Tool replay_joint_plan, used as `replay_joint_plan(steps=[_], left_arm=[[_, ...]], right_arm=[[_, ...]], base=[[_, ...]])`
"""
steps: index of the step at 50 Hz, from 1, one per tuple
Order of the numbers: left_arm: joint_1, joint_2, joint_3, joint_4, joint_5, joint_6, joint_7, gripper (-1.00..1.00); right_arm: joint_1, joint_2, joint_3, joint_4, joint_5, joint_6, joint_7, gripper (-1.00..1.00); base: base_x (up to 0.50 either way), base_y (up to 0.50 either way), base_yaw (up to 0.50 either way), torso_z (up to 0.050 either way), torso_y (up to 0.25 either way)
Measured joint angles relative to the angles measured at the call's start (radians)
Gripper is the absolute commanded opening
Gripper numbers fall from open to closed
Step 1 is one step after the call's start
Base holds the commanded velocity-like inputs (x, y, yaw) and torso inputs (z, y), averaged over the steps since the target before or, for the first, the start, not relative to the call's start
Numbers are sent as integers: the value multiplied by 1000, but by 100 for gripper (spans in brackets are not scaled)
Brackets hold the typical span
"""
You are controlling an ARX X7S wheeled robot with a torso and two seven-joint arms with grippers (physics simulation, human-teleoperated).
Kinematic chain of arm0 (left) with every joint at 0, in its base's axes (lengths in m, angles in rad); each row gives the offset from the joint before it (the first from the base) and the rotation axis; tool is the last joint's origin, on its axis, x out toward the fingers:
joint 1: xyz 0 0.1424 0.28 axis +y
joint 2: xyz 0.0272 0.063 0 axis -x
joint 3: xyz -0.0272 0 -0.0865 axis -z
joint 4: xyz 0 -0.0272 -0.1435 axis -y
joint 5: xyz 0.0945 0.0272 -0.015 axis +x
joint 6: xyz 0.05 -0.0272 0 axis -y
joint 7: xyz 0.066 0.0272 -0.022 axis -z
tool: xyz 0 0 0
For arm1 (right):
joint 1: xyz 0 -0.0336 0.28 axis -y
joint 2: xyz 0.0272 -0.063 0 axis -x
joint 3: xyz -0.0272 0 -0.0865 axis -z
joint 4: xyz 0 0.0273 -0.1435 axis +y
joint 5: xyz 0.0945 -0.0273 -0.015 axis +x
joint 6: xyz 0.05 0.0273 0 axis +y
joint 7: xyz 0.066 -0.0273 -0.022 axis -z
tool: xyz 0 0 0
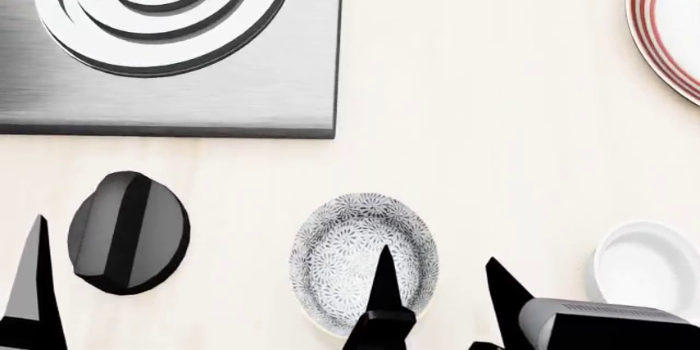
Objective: Pick the akita bowl next to the ramekin and place it on the plate.
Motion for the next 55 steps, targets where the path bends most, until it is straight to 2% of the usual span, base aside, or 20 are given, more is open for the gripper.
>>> replay_joint_plan(steps=[39, 40, 55], left_arm=[[-2, -5, 6, -5, 1, 6, -3, 100], [-2, -5, 6, -5, 1, 6, -3, 100], [-1, -5, 9, -10, 2, 11, -2, 100]], right_arm=[[5, -25, -16, 86, -8, -10, -42, 100], [5, -25, -17, 87, -8, -10, -43, -100], [8, -32, -20, 96, -16, -16, -57, -100]], base=[[0, 0, 0, 0, 0], [0, 0, 0, 0, 0], [0, 0, 0, 0, 0]])
